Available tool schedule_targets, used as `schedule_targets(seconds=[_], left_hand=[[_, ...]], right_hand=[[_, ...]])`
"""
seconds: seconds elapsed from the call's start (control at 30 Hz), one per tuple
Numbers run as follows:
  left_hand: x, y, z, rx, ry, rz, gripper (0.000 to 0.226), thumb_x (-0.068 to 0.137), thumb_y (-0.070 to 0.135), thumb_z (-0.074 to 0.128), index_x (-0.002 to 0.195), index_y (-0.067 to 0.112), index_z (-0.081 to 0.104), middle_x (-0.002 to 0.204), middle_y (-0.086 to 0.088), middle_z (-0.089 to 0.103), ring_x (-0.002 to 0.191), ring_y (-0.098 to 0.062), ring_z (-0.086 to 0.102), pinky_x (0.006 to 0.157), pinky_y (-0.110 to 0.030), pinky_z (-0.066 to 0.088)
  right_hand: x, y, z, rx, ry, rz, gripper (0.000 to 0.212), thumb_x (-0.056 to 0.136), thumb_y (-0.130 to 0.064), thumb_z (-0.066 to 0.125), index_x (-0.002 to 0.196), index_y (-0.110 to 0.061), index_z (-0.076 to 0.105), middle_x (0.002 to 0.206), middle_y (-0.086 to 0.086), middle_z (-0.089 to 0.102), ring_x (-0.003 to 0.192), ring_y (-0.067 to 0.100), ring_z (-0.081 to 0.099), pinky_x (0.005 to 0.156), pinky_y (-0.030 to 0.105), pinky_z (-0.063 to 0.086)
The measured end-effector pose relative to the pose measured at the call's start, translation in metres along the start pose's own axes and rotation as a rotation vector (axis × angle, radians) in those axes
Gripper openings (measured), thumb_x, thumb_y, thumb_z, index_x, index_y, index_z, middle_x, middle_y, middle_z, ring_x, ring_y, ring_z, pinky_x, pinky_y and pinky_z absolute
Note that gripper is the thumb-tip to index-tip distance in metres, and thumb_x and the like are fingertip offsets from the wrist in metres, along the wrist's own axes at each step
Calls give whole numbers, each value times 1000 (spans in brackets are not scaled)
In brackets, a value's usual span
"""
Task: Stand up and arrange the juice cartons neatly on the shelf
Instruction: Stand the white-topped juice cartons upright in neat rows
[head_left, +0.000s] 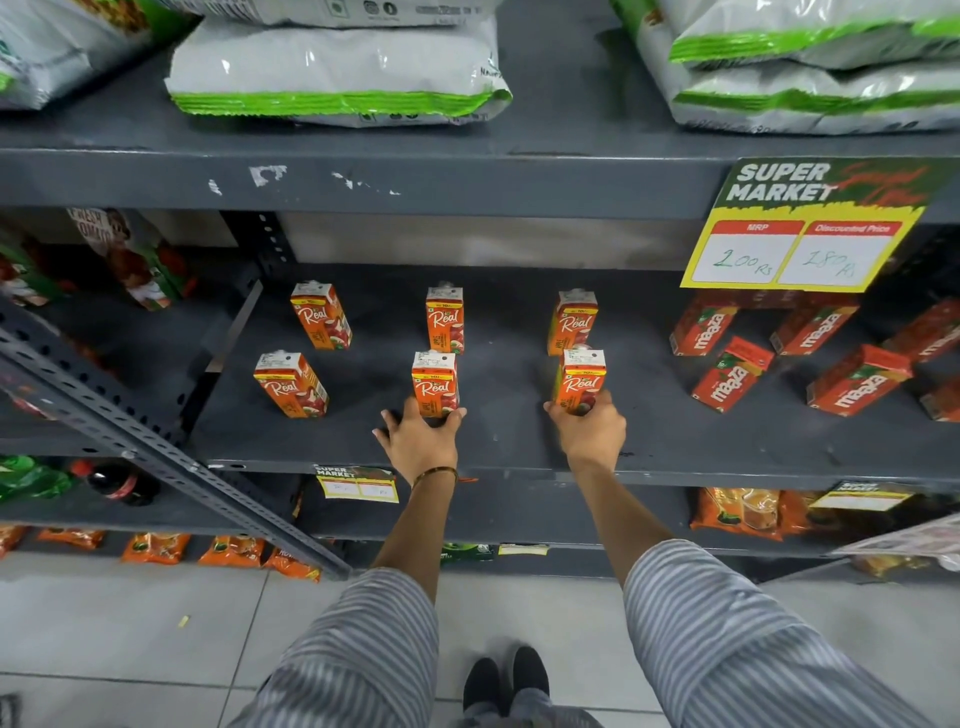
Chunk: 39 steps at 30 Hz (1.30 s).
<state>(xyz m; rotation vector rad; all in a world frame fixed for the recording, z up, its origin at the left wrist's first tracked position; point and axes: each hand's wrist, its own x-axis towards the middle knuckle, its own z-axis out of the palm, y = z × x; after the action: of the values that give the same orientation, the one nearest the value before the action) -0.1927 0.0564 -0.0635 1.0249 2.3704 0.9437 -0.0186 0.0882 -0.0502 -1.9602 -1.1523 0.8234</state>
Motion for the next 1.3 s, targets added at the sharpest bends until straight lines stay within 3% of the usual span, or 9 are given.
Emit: schedule_targets(seconds=[0.4, 0.5, 0.67, 0.77, 0.9, 1.1, 1.3], left_hand=[[0, -6, -1, -43, 1, 21, 73, 71, 45, 74, 127, 8, 46, 141, -21, 47, 142, -35, 25, 118, -49, 10], [-2, -17, -8, -106, 39, 19, 73, 72, 41, 74, 131, 8, 45, 141, -21, 46, 138, -39, 30, 116, -53, 20], [14, -40, -35, -186, 184, -141, 74, 75, 41, 72, 134, 9, 41, 142, -21, 44, 134, -45, 34, 102, -62, 39], [35, -52, -55, -283, 301, -248, 83, 71, 34, 77, 136, 6, 35, 143, -21, 43, 135, -43, 34, 108, -60, 34], [63, -59, -73, -254, 316, -309, 92, 66, 30, 82, 138, 4, 31, 145, -26, 36, 139, -44, 26, 113, -57, 25], [79, -61, -78, -226, 289, -340, 65, 73, 29, 77, 126, 6, 47, 138, -28, 46, 138, -42, 27, 111, -57, 28], [77, -60, -78, -229, 295, -333, 59, 78, 25, 72, 129, 9, 47, 141, -26, 44, 143, -38, 19, 114, -55, 25]], right_hand=[[0, 2, -2, 12, -23, -16, 61, 68, -40, 79, 112, -9, 52, 106, 11, 68, 97, 29, 65, 85, 38, 53], [-1, 3, -2, 28, -32, -14, 64, 66, -41, 80, 113, -10, 50, 107, 9, 67, 97, 28, 65, 84, 38, 52], [1, 3, -2, 26, -34, -12, 63, 65, -40, 80, 111, -9, 51, 106, 10, 68, 96, 29, 65, 84, 38, 52], [1, 3, -3, 28, -35, -16, 61, 66, -39, 80, 111, -10, 51, 106, 10, 68, 96, 28, 65, 83, 36, 51], [1, 2, -4, 34, -42, -10, 61, 67, -37, 80, 113, -10, 52, 108, 9, 68, 98, 28, 66, 84, 35, 51], [1, 1, -5, 38, -47, -18, 60, 67, -36, 80, 114, -11, 53, 109, 8, 68, 99, 27, 65, 82, 32, 49], [1, 2, -5, 21, -57, -18, 61, 69, -36, 79, 117, -10, 51, 113, 10, 67, 103, 30, 64, 86, 36, 50]])
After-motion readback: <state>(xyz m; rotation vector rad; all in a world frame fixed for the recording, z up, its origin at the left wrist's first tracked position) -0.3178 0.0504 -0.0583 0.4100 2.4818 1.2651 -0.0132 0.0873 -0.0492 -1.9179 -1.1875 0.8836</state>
